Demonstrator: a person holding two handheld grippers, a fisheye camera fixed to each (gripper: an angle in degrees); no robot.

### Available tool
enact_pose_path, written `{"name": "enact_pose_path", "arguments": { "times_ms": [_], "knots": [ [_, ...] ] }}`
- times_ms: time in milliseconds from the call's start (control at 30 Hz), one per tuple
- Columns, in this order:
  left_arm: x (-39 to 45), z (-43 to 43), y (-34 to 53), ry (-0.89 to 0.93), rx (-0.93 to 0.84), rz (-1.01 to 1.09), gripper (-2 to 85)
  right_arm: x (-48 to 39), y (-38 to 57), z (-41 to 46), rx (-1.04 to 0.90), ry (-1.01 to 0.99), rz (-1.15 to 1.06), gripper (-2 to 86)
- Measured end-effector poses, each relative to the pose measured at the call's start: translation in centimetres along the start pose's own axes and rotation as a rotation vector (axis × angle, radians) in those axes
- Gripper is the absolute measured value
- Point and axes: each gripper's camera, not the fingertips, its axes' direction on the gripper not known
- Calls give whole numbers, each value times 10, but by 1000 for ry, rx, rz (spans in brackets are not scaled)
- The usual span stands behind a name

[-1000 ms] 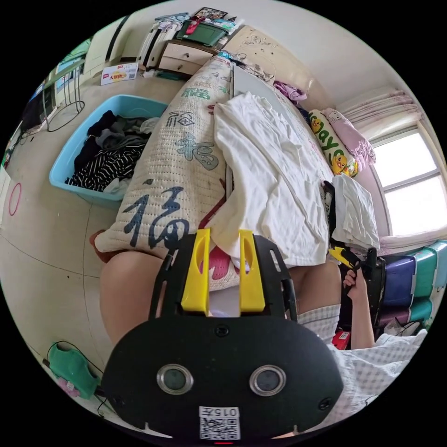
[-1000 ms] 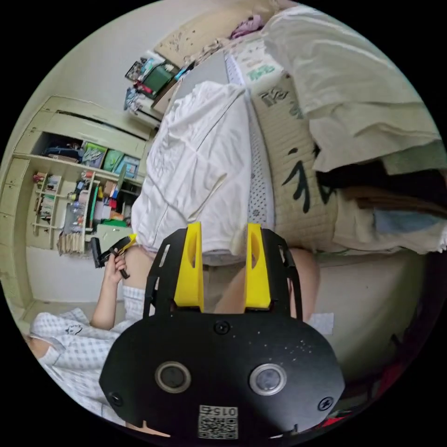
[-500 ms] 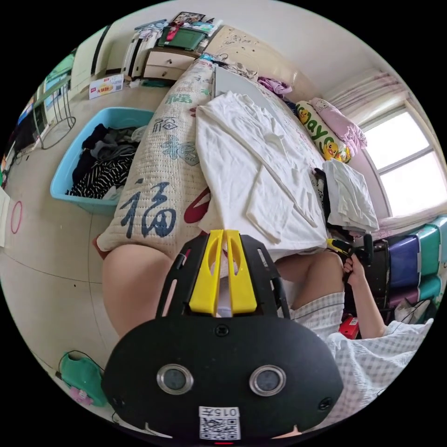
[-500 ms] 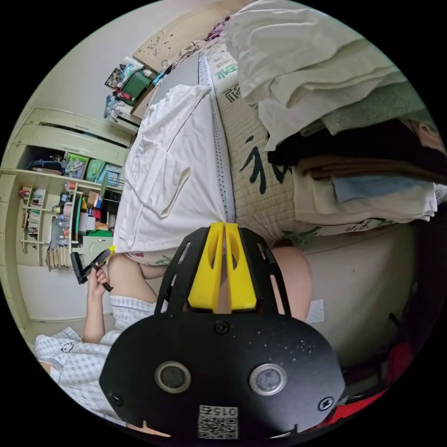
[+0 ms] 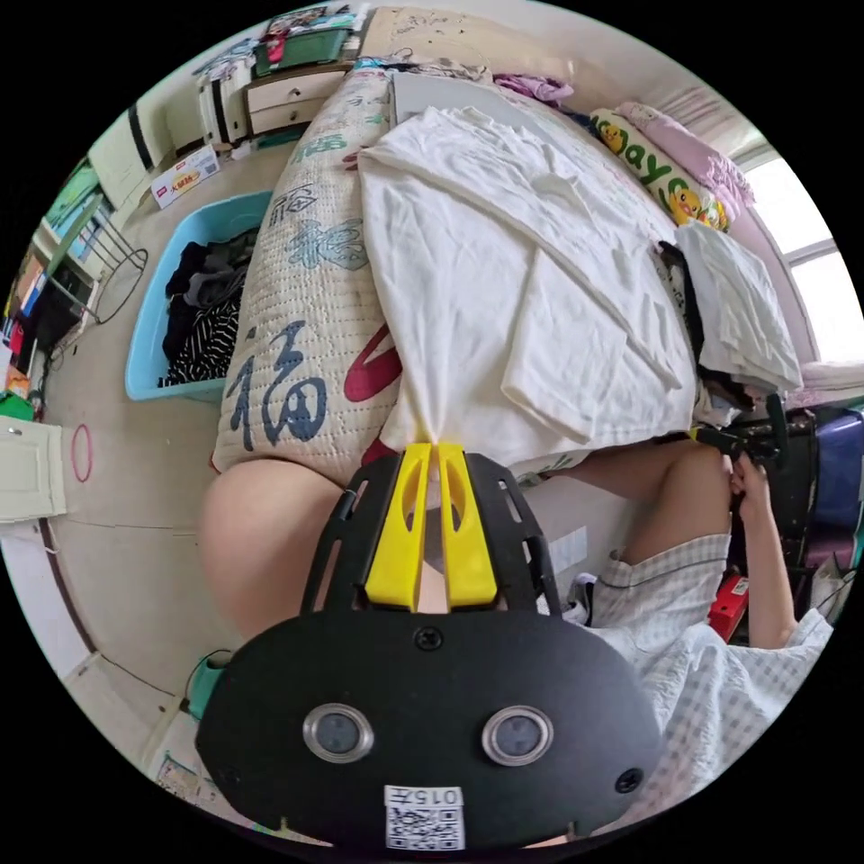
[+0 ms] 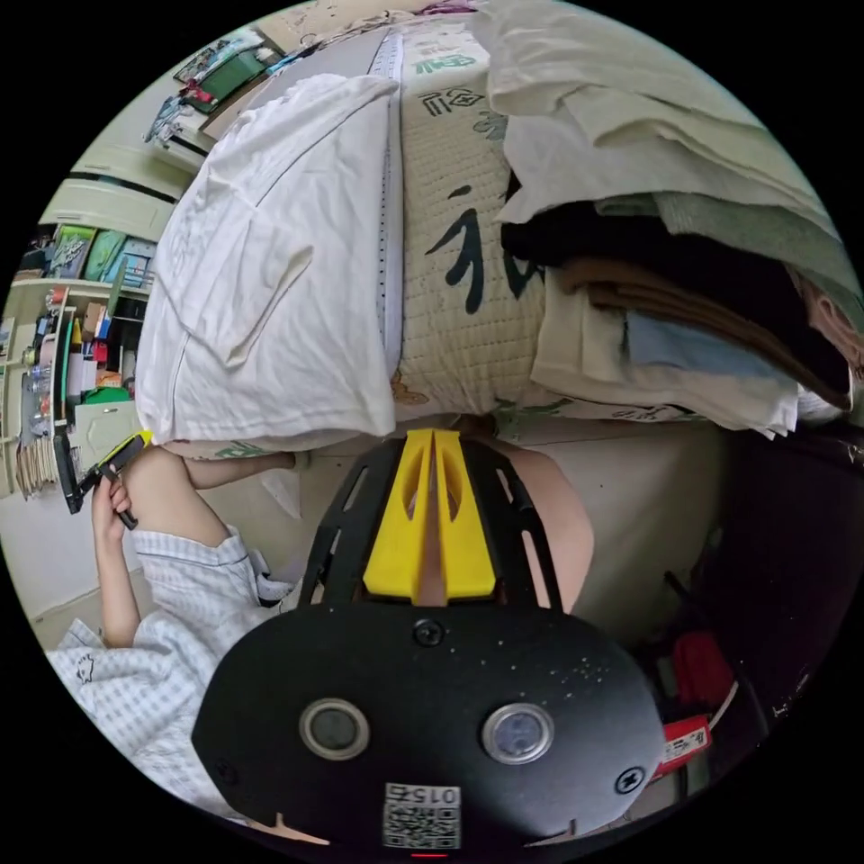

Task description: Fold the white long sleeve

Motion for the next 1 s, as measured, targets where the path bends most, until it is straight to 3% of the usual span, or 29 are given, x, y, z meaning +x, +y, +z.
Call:
{"name": "enact_pose_path", "arguments": {
  "times_ms": [133, 267, 433, 600, 733, 900, 1000],
  "knots": [
    [5, 4, -5, 15, -14, -7, -2, 2, 23, -24, 186, 11, 53, -6],
    [-6, 9, -9, 131, -40, -49, -2, -34, 47, -43, 398, 151, -9, -6],
    [-6, 13, -9, 185, -45, -72, -1, -75, 25, -19, 248, 125, -215, -5],
    [41, -22, 18, -53, 107, -8, 1, -74, 8, -18, 244, -4, -189, -5],
    [65, -49, 35, -114, 180, 31, 3, -53, 3, -20, 261, -144, -151, -5],
    [144, -65, 25, -87, 284, 310, 39, -30, -9, -7, 170, -216, -127, -5],
    [202, -45, -3, -5, 234, 471, 68, -27, -14, 4, 101, -190, -137, -6]
  ]
}}
